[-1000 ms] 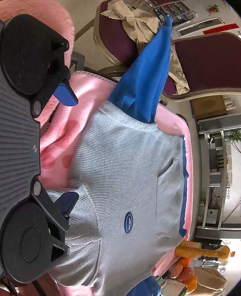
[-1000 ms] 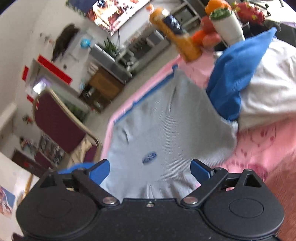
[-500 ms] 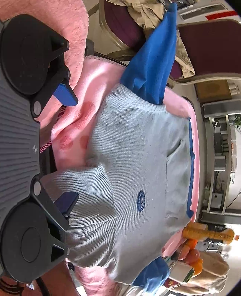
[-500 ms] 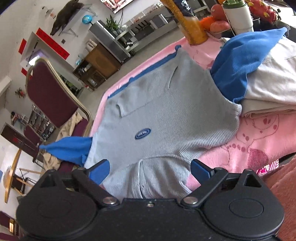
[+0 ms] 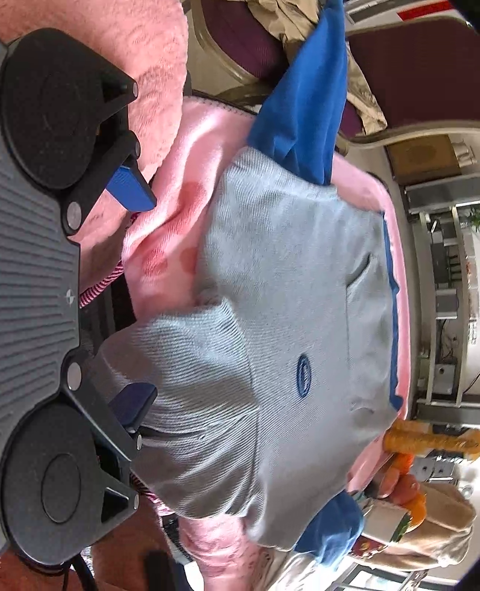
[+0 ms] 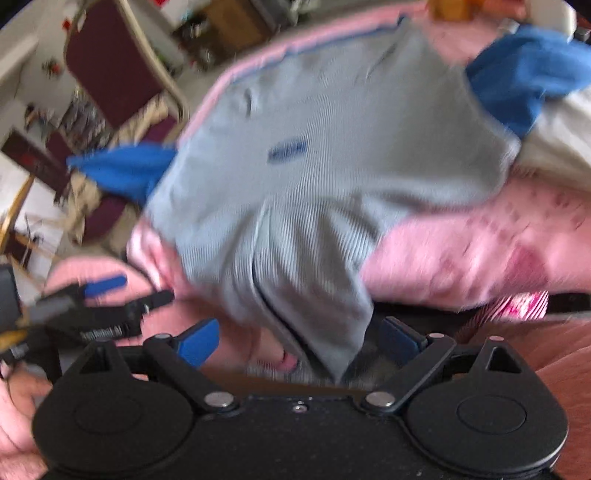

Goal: Fold clothes
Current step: 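Grasp the grey sweatshirt hem with the right gripper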

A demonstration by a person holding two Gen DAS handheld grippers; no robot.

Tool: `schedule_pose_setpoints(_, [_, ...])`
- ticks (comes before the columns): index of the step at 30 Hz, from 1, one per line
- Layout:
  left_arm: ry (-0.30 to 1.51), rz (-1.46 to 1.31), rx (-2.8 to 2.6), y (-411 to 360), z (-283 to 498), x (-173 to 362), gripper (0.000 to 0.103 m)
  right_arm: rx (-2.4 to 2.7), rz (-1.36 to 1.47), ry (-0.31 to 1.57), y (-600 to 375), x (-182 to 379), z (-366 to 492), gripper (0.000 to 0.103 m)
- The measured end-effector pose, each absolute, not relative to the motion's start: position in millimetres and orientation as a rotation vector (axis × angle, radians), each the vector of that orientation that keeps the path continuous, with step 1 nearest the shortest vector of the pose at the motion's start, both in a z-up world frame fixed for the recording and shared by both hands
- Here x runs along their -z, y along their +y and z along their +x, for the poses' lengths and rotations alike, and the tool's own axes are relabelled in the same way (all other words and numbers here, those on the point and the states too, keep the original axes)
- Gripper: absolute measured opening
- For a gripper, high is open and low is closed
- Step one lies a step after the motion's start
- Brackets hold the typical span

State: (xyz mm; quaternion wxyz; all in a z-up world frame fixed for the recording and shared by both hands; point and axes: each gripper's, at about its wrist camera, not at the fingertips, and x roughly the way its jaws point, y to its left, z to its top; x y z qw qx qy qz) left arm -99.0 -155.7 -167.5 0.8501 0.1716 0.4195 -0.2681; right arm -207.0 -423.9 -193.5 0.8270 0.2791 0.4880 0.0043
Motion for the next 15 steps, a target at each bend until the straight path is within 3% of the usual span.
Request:
schedule_pose_setpoints(7, [0.905,0.340,0.556,-155.7,-93.2,172.1,0.101,0.045,0.500,1.191,-417.2,245.1,-176.4,0.095])
schedule_pose_setpoints(15, [0.912,0.329,0.563,-156.5,-88.2,175.3,0.101,0.086,0.337,1.166,-397.0,278.7,-155.2,0.095])
